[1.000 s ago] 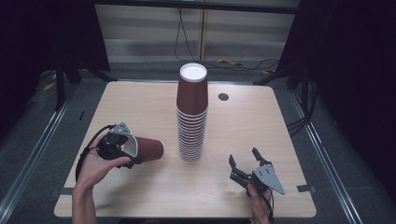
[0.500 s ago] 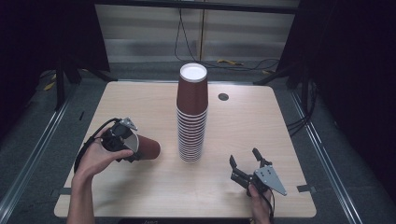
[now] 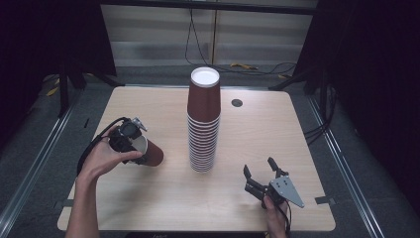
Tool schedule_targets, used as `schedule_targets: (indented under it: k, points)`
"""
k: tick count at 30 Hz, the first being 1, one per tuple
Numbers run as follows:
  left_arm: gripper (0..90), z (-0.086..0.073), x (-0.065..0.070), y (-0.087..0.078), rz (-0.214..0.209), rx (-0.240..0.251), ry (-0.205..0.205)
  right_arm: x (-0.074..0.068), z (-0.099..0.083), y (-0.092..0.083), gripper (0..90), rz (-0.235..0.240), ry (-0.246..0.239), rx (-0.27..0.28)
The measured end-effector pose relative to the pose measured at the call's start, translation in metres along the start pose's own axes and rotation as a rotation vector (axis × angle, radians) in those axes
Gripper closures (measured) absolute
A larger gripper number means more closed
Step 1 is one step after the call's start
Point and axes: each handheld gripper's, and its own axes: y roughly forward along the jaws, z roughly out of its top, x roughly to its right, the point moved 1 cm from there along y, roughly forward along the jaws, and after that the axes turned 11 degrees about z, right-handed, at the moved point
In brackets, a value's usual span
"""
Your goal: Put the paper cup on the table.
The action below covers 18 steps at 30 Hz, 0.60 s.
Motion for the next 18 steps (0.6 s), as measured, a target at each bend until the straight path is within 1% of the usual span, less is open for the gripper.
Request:
schedule_targets:
  k: [2,5,6,7,8,10,11,12,13,14,16,17,18]
  points:
    - [4.7,-0.001,-0.001,0.003,-0.006,0.013,-0.014,0.000,0.000,0.000,12.6,0.000,0.000,0.000]
    - [4.6,0.000,-0.001,0.004,0.002,0.034,-0.019,0.000,0.000,0.000,12.6,0.000,0.000,0.000]
    - [4.6,0.000,-0.001,0.004,0.004,0.038,-0.012,0.000,0.000,0.000,12.6,0.000,0.001,0.000]
    - [4.6,0.000,0.000,0.004,0.016,0.036,-0.019,0.000,0.000,0.000,12.7,0.000,0.000,0.000]
    - [4.5,0.002,0.000,0.006,0.030,0.048,-0.013,0.000,0.000,0.000,12.7,0.000,0.000,0.000]
    - [4.4,0.002,0.001,0.008,0.027,0.073,-0.031,0.000,0.000,0.000,12.7,-0.001,-0.001,0.000]
    - [4.4,0.003,0.000,0.009,0.030,0.079,-0.022,0.000,0.000,0.000,12.7,0.000,-0.001,0.000]
    - [4.3,0.003,0.000,0.010,0.028,0.089,-0.026,0.000,0.000,0.000,12.7,0.000,0.001,-0.001]
    - [4.3,0.004,0.000,0.011,0.028,0.097,-0.021,0.000,0.000,0.000,12.7,0.000,-0.001,0.000]
    - [4.3,0.003,0.001,0.014,0.030,0.112,-0.033,0.000,0.000,0.000,12.7,0.000,0.001,-0.001]
    - [3.9,0.003,0.002,0.018,0.047,0.120,-0.033,0.000,0.000,0.000,12.7,0.000,-0.001,0.000]
    - [4.0,0.004,0.003,0.019,0.052,0.127,-0.042,0.000,0.000,0.000,12.7,0.000,-0.001,0.000]
    - [4.1,0.006,0.007,0.021,0.070,0.137,-0.046,0.000,0.000,0.000,12.7,0.000,-0.001,0.000]
